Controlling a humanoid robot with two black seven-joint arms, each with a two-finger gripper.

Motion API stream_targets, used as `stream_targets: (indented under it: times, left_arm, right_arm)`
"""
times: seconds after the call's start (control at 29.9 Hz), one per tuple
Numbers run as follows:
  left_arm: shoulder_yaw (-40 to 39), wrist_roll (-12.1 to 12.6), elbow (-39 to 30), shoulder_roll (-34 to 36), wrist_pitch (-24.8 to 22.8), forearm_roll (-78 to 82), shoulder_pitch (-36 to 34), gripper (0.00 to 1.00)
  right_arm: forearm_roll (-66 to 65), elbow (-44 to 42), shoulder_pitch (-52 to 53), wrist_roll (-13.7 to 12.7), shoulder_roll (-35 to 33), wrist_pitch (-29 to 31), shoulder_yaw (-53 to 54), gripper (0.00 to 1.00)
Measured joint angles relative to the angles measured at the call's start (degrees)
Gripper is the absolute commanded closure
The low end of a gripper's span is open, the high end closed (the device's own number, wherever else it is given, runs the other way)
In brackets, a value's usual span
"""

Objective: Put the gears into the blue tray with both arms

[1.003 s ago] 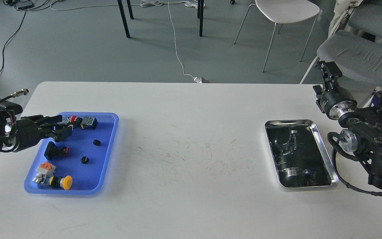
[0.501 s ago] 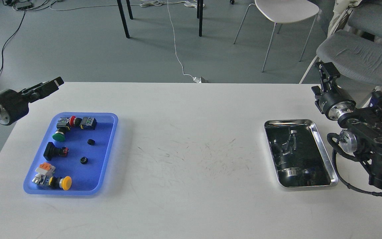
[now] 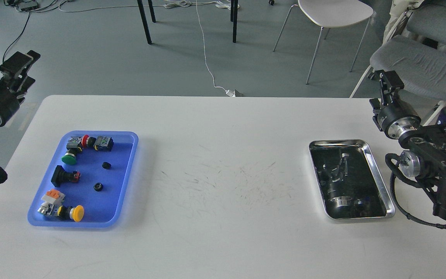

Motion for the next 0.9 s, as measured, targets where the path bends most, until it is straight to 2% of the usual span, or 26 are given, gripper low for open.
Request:
stream_targets:
  times: [0.13,0.4,0.7,0.84,0.9]
  left_arm:
    - [-1.95,0.00,0.40,-1.50,0.49,-5.54,0.02,0.02]
    - [-7.95,0.00,1.10,-3.88,1.74,-6.76,0.52,0.03]
    - [-10.03,-0.01,2.80,-9.49,-4.65,-8.54,-0.09,0.02]
    - [-13.53,0.06,3.79,-12.63,-6.55,-12.46,-0.29,0.02]
    - [-15.86,2.95,4.14,-14.16,-7.06,-14.08,-0.34,0.02]
  right_arm:
    - [0.50,1.66,-0.48,0.00,-0.12,-1.31,0.48,0.04]
    - [0.54,6.04,-0.48,-0.38,-0.19,-3.73,0.53,0.04]
    - [0.62,7.94,0.77,-0.52,0.43,-4.07,0.35,0.03]
    - [0.57,8.41,2.52,-0.74,0.53,-4.34,0.21,0.03]
    - [0.65,8.55,3.32,-0.92,0.60,-4.17,0.15,0.02]
